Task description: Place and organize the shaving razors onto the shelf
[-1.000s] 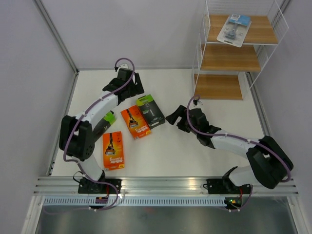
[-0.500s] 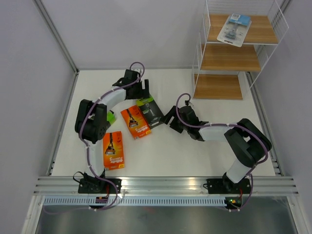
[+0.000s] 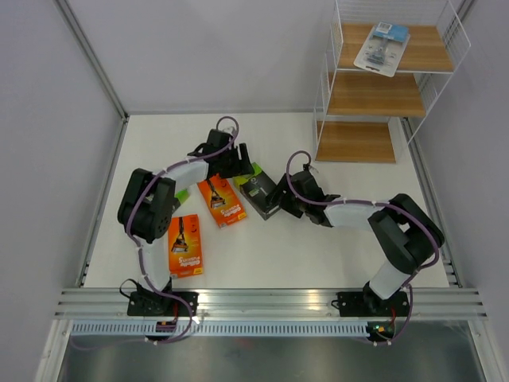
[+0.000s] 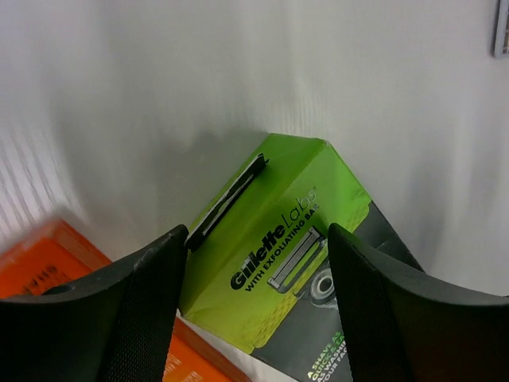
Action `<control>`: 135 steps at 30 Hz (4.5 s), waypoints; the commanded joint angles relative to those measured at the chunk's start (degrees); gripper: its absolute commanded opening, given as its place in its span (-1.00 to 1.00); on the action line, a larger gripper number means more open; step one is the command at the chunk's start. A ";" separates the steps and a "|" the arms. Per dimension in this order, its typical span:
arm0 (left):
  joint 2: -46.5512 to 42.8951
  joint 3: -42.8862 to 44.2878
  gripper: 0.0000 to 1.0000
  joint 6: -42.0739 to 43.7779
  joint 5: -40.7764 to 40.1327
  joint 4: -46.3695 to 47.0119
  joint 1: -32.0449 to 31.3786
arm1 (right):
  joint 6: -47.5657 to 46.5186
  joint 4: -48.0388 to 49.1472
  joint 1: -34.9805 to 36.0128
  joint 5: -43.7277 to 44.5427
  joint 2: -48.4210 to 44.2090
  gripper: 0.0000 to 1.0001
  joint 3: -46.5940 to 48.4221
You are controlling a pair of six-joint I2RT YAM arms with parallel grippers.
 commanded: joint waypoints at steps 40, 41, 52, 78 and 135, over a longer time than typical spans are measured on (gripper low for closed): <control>-30.07 -38.50 0.19 -31.47 -19.86 14.63 -31.62 | -11.84 -29.27 -15.50 -9.18 -39.09 0.65 -13.02; -29.72 -38.59 0.19 -31.38 -18.63 15.42 -31.00 | -12.19 -29.71 -15.42 -9.00 -39.79 0.65 -12.94; -32.96 -41.05 0.19 -32.26 -18.18 17.28 -30.82 | -13.70 -31.66 -15.50 -6.53 -41.56 0.66 -13.73; -23.49 -41.41 -0.07 -31.21 -13.53 30.36 -29.41 | -12.81 -29.89 -15.50 -7.86 -38.75 0.65 -13.20; -26.72 -23.21 -0.95 -46.85 -26.97 14.99 -41.54 | 46.25 -8.53 -14.45 -9.53 -59.58 0.96 -37.90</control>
